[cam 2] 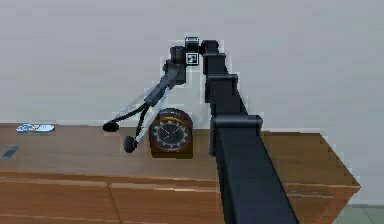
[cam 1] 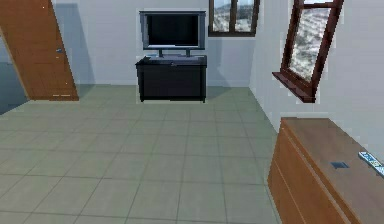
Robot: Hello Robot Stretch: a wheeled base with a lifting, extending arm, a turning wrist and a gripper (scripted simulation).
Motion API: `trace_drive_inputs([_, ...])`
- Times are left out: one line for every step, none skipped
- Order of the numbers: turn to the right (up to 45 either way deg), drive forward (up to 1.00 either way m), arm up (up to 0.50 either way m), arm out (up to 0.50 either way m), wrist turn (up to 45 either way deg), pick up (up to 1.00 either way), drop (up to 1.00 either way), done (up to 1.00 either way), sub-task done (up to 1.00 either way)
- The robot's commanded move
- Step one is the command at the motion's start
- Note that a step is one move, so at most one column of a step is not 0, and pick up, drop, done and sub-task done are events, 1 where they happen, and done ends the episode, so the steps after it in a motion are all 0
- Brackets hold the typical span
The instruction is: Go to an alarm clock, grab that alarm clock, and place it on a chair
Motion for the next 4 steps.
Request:
trace_drive_inputs([0.0, 0.0, 0.0, 0.0, 45.0, 0.0, 0.0, 0.0, 0.0])
trace_drive_inputs([0.0, 0.0, 0.0, 0.0, 45.0, 0.0, 0.0, 0.0, 0.0])
trace_drive_inputs([0.0, 0.0, 0.0, 0.0, 45.0, 0.0, 0.0, 0.0, 0.0])
trace_drive_inputs([0.0, 0.0, 0.0, 0.0, 3.0, 0.0, 0.0, 0.0, 0.0])
